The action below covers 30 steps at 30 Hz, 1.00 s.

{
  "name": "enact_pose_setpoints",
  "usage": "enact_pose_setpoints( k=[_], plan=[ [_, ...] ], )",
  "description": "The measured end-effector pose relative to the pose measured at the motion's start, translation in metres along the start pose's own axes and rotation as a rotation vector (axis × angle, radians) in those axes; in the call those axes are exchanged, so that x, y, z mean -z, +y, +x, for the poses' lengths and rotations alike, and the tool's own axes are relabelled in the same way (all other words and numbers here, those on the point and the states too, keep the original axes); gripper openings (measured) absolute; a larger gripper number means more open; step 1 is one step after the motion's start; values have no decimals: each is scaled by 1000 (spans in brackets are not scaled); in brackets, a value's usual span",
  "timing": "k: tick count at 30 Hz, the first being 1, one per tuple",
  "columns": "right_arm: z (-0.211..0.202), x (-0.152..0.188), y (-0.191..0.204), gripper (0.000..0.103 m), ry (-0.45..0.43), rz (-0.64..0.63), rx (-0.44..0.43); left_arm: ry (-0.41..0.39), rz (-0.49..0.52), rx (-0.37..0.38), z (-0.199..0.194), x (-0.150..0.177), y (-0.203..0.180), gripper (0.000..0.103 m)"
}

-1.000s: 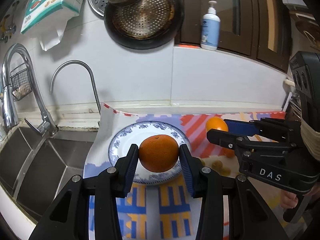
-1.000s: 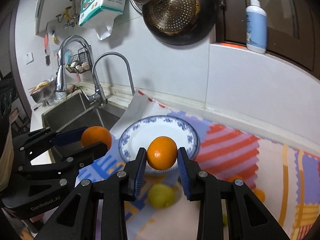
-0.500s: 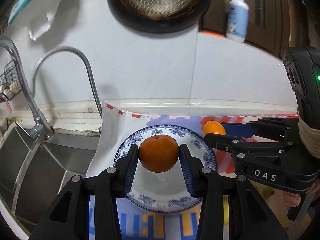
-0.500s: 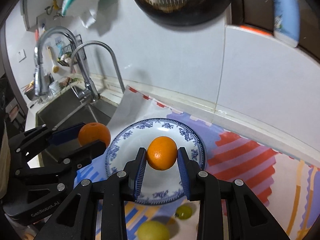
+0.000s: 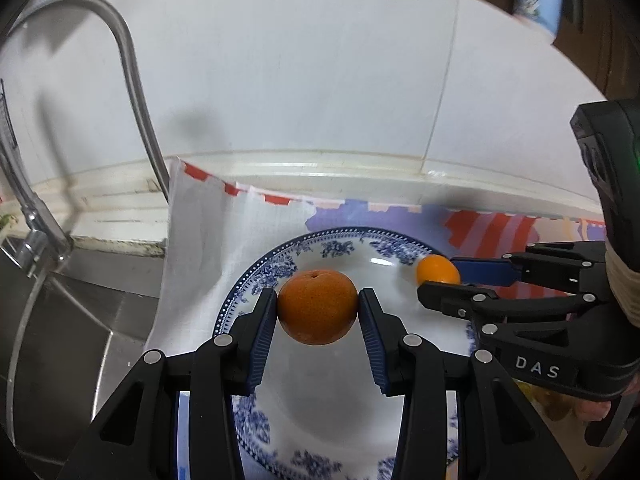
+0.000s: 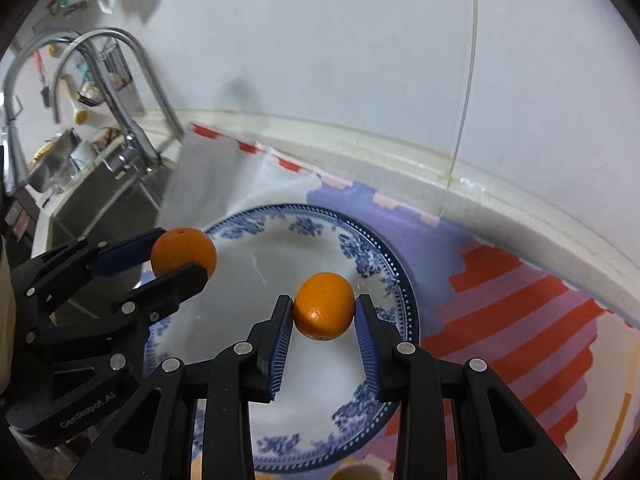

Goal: Organize fruits
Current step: 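Carry the orange with the right tool over the blue-and-white plate, then open the right tool to set the orange on the plate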

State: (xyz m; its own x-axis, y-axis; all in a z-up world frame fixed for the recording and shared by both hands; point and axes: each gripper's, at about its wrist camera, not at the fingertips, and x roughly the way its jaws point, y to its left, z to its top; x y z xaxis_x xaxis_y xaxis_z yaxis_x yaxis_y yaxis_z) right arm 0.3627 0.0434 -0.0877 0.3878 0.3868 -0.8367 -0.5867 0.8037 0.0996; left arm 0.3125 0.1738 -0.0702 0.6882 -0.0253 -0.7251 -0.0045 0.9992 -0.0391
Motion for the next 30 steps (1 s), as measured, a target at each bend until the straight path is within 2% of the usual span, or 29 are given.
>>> enact_pose_setpoints(
  k=[8,16,19,21,30],
  plan=[
    [20,-2,-7,33,43,11,7,60,5,10,30,8,2,41],
    [25,-3,-7,33,48,13,3,89,6,3,35,9,3,44],
    [23,-3,-7,33,37,10,-6,60,8,-10,25,7,2,53],
    [20,-2,-6,39,34,11,-4,42,17,-33,16,5,1,54],
    [-34,9,2,40,-84,5,35,-84,4,-73,-47,7,-14,63]
  ],
)
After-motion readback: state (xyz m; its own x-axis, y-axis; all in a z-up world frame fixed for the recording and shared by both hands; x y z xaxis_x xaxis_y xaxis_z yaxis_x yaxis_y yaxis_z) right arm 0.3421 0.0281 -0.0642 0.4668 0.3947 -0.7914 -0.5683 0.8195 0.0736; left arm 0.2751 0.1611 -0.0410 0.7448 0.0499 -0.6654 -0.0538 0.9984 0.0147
